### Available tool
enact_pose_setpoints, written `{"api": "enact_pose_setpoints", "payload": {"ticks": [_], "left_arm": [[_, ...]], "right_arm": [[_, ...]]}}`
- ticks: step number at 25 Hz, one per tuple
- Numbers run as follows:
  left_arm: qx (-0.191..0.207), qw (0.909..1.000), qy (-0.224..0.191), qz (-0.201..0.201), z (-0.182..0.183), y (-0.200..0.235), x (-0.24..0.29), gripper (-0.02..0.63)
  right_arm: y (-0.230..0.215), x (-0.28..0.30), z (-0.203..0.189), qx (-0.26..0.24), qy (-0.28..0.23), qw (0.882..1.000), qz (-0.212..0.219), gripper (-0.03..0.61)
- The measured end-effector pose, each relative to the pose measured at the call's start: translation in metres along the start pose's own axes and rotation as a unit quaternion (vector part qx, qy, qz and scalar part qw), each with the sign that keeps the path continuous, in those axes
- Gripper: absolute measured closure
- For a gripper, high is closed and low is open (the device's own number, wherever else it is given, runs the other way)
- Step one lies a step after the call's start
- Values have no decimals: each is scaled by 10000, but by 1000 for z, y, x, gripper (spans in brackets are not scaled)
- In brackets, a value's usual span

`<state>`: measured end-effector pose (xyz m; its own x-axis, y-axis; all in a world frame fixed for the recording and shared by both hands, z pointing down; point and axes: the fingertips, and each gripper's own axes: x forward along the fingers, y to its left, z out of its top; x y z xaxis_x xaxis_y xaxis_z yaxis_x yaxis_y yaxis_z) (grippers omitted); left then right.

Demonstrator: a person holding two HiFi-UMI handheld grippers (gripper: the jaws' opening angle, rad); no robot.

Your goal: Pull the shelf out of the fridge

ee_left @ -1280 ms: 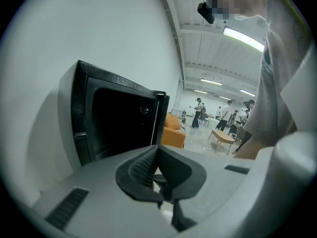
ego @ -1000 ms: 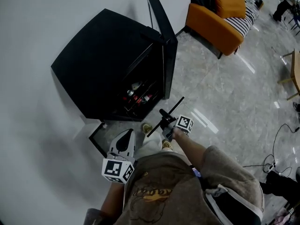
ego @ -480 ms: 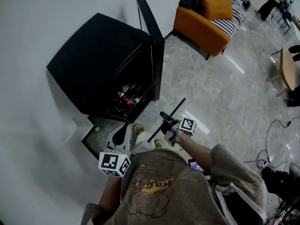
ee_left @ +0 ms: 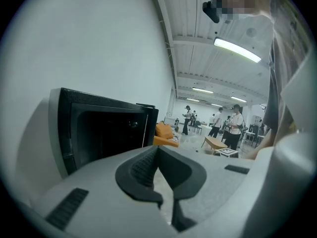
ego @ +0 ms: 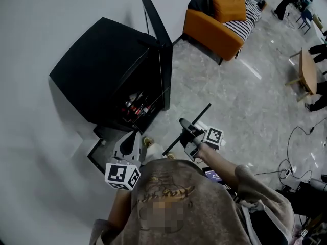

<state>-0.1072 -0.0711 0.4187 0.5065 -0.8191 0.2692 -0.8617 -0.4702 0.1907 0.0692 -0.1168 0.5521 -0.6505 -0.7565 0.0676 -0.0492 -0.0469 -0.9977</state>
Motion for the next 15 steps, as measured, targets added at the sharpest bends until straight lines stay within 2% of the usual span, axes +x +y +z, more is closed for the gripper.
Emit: {"api": "enact_pose_setpoints", "payload": {"ticks": [10, 15], "left_arm": [[-26, 10000, -93, 11, 12, -5, -1, 609], [-38, 10000, -80, -2, 13, -7, 1, 609]], "right_arm": [[55, -29, -5, 171, -133, 9988, 445, 548], [77, -43, 4, 91, -244, 9979, 593, 548]]}}
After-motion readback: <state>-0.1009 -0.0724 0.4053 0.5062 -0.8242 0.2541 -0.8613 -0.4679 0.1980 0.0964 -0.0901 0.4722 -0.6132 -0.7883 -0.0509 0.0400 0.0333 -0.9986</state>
